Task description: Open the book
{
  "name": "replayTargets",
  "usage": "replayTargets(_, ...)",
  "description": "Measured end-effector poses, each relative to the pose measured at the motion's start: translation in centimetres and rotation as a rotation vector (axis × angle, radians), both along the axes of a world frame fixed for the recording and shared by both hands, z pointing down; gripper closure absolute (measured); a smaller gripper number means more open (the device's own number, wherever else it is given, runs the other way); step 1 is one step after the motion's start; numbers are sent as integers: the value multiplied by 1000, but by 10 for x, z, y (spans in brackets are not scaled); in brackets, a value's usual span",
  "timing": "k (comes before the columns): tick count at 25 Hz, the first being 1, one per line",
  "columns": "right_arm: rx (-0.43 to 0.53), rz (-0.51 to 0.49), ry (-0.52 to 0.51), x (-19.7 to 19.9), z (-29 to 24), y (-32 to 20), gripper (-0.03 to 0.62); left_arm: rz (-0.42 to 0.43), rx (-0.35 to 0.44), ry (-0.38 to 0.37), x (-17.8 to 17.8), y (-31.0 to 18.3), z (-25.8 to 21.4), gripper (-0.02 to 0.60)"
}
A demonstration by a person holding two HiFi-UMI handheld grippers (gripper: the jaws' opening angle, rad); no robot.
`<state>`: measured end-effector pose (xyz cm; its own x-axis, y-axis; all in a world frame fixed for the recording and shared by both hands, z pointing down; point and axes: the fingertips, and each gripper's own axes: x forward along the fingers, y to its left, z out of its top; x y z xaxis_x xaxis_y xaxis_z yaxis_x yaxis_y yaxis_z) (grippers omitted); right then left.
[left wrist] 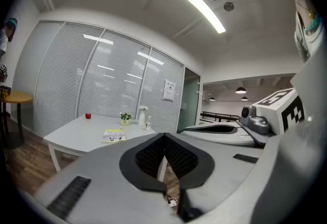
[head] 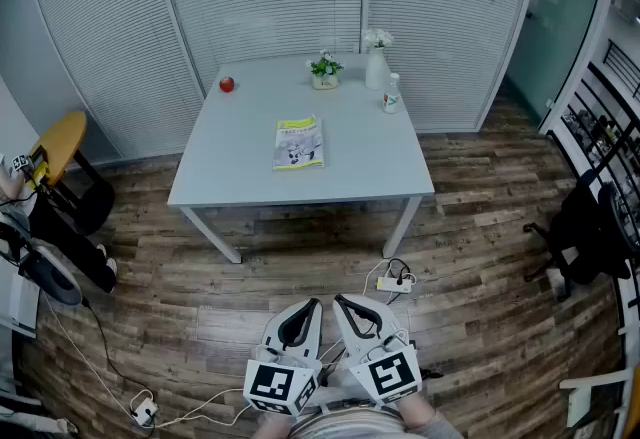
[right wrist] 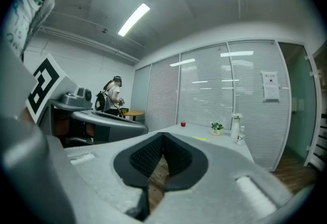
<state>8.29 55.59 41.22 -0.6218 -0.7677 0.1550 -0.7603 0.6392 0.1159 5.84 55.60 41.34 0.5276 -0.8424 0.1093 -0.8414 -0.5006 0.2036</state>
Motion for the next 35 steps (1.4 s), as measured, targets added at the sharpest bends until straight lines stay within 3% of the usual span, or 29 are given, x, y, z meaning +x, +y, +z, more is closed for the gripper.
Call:
replayTargets(16, -23, -51, -13, -1, 6, -14, 592, -24, -28, 0, 0, -11, 10, 583)
replayTargets(35, -21, 66, 6, -44, 8, -180, 592, 105, 7, 0, -38, -180, 4, 583)
